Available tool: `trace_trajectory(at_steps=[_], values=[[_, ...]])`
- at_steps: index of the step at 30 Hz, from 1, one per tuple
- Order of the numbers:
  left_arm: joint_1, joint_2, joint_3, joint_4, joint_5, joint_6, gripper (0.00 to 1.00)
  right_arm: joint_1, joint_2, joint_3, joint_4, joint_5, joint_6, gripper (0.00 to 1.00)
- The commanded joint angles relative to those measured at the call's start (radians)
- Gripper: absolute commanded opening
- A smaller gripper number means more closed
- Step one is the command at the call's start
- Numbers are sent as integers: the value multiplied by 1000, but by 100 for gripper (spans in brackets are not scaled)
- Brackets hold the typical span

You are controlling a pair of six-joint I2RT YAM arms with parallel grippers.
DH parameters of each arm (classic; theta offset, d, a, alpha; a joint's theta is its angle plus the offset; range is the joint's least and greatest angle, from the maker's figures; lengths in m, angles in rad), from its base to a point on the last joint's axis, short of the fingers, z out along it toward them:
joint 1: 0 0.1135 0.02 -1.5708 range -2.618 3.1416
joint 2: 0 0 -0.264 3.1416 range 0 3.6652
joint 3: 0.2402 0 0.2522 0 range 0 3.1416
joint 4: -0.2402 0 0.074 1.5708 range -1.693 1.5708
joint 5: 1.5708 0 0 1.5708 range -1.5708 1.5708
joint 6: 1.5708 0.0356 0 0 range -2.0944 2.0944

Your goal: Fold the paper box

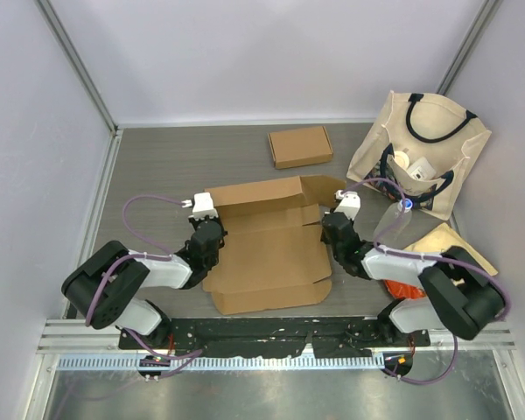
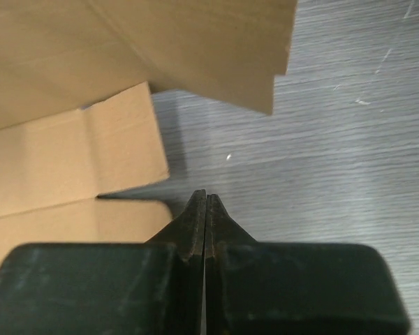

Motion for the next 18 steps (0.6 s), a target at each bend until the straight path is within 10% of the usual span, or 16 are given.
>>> trace_trajectory(at_steps=[1, 15, 18], values=[[6, -22, -3, 22, 9, -30, 0, 2, 89, 81, 202, 211, -104, 1], [6, -19, 9, 23, 26, -35, 0, -29, 210, 31, 611, -338, 81, 1], [6, -14, 10, 23, 27, -35, 0, -11, 195, 83, 439, -219, 77, 1]])
